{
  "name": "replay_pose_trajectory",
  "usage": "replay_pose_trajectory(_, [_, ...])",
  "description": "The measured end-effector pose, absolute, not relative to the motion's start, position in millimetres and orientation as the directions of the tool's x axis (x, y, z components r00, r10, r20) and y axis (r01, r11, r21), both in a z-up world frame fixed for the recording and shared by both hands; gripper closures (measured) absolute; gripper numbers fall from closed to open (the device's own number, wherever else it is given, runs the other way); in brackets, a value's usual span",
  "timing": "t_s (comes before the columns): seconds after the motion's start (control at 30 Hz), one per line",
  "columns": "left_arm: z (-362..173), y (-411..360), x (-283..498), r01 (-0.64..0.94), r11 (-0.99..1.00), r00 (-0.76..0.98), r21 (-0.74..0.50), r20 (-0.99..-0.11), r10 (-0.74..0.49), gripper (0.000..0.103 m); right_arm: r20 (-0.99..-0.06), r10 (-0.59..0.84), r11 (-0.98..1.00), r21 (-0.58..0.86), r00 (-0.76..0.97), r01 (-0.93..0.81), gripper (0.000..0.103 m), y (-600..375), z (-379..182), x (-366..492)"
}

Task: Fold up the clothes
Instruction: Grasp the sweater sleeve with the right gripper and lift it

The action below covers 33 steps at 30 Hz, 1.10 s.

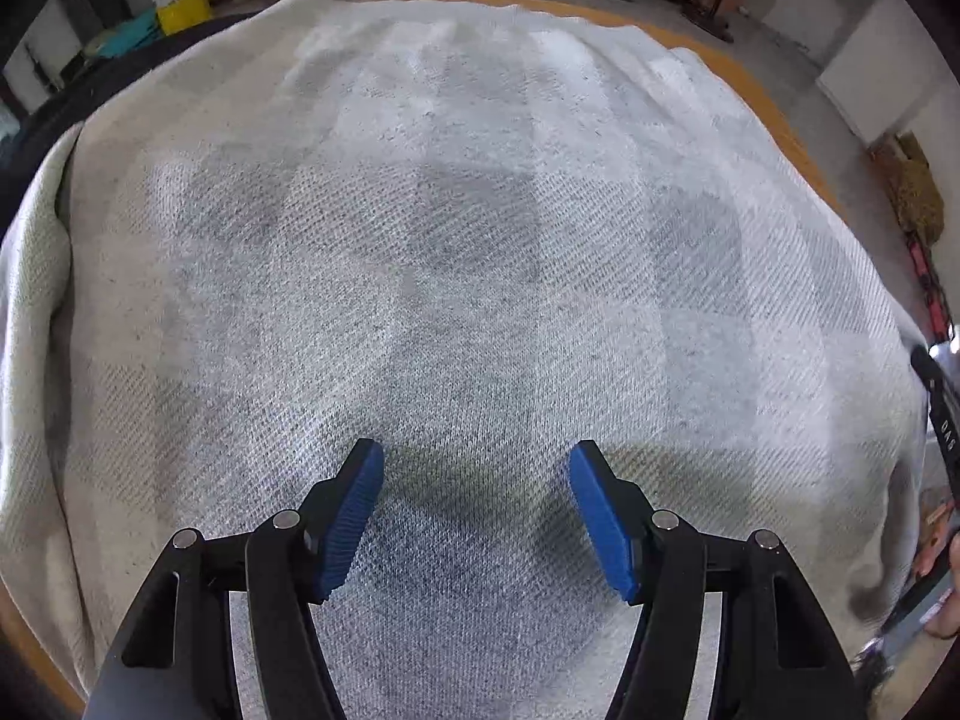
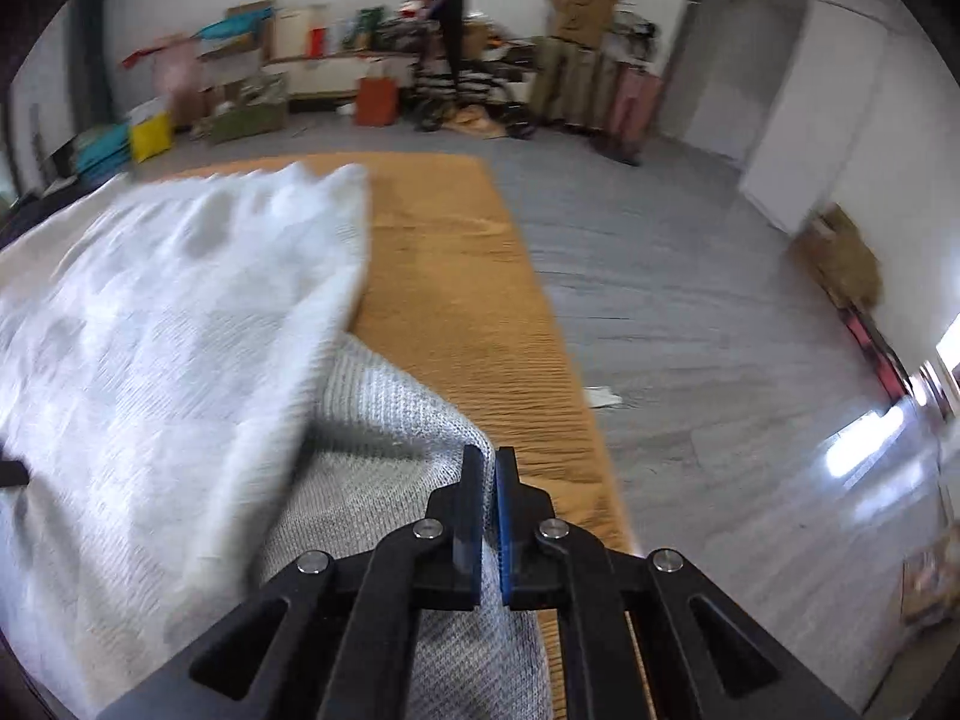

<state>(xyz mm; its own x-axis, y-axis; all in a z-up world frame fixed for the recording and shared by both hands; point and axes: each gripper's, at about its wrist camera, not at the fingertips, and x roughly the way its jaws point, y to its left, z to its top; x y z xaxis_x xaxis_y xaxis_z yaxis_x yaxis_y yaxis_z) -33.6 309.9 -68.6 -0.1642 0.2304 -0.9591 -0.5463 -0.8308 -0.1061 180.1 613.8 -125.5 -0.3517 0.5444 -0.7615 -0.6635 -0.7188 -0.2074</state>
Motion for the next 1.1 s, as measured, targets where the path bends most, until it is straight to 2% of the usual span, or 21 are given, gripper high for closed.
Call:
replay_pose_trajectory(0.2, [-65,301,-28,-0.546,-0.826,-0.142,-0.139,-0.956,0.255,0.037,-0.744,0.636,-0.497,-0.190,-0.207,-0.847,0.099,652,-101,253])
replay_pose_trajectory(0.33, [-65,303,-14,-0.580,-0.808,-0.165,-0.101,-0.957,0.238,0.032,-0.796,0.591,-0.410,-0.158,-0.131,-0.898,0.099,675,-109,315])
replay_pose_trajectory(0.43, [-65,305,-2,-0.605,-0.794,-0.185,-0.068,-0.957,0.223,0.029,-0.842,0.499,-0.483,-0.074,-0.205,-0.873,0.094,676,-114,340])
replay_pose_trajectory(0.47, [-65,306,1,-0.610,-0.790,-0.191,-0.059,-0.957,0.219,0.028,-0.846,0.461,-0.514,-0.008,-0.268,-0.858,0.085,677,-112,344])
replay_pose_trajectory(0.5, [-65,306,4,-0.614,-0.787,-0.194,-0.055,-0.956,0.218,0.027,-0.844,0.420,-0.542,0.061,-0.333,-0.838,0.072,678,-110,348])
replay_pose_trajectory(0.57, [-65,306,10,-0.623,-0.781,-0.196,-0.052,-0.956,0.220,0.026,-0.831,0.368,-0.558,0.162,-0.418,-0.814,0.073,683,-106,356])
replay_pose_trajectory(0.63, [-64,304,15,-0.632,-0.773,-0.191,-0.055,-0.956,0.225,0.025,-0.819,0.356,-0.530,0.221,-0.451,-0.819,0.068,689,-104,364])
replay_pose_trajectory(0.77, [-62,299,22,-0.636,-0.768,-0.176,-0.077,-0.954,0.241,0.025,-0.825,0.293,-0.427,0.338,-0.482,-0.839,0.051,711,-118,385])
replay_pose_trajectory(0.9, [-60,296,31,-0.634,-0.769,-0.168,-0.087,-0.955,0.246,0.025,-0.803,0.078,-0.185,0.571,-0.591,-0.800,0.050,745,-181,410])
replay_pose_trajectory(1.1, [-58,293,48,-0.630,-0.771,-0.171,-0.086,-0.954,0.246,0.024,-0.706,0.011,0.033,0.708,-0.708,-0.706,0.050,755,-229,430])
